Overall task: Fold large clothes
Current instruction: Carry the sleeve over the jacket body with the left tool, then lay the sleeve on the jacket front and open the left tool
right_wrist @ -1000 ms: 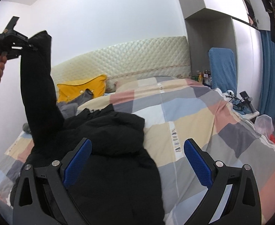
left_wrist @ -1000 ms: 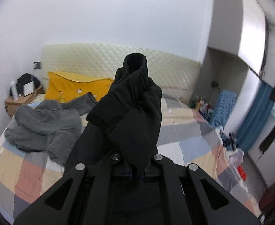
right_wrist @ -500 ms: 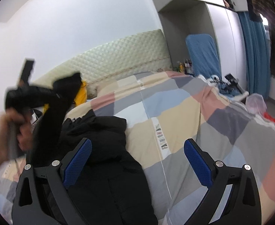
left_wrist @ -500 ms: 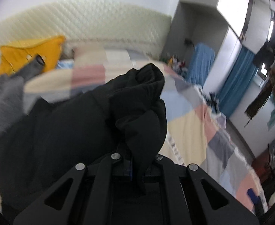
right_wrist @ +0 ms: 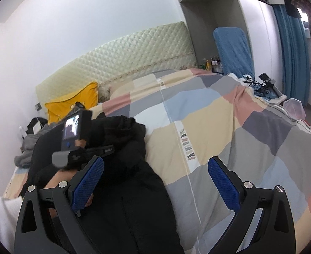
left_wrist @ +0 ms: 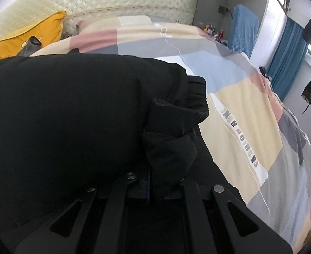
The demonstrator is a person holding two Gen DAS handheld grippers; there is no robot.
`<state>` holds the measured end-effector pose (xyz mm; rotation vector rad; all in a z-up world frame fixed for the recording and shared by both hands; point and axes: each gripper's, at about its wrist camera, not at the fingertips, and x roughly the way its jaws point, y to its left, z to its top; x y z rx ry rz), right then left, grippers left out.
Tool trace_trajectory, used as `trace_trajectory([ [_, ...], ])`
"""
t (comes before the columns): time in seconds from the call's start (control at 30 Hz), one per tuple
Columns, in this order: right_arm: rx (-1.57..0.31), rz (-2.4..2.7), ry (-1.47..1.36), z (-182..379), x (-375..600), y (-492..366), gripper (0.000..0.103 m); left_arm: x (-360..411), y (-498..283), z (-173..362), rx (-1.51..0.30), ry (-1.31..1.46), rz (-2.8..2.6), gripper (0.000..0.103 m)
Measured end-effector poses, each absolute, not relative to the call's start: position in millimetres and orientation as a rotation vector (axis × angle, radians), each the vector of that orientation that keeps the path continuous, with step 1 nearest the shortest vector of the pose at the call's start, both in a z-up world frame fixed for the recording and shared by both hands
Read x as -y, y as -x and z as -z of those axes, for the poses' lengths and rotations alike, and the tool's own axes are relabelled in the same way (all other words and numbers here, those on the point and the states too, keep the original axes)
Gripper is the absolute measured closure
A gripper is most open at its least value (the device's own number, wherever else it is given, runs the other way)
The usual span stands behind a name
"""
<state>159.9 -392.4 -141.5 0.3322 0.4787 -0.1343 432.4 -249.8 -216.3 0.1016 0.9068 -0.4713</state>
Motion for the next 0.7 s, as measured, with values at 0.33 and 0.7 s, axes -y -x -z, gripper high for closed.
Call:
trace_trajectory([
  [0.33, -0.483, 0.126, -0.335, 142.1, 398.8, -154.9, 0.003, 229.7, -403.1, 168.7, -0.805, -0.009, 0.508, 0.093],
  [0.7, -0.436, 0.09, -0.259, 127.9, 379.8, -146.1, 0.003, 189.6, -327.2, 82.7, -0.598, 0.022, 0.577, 0.001],
])
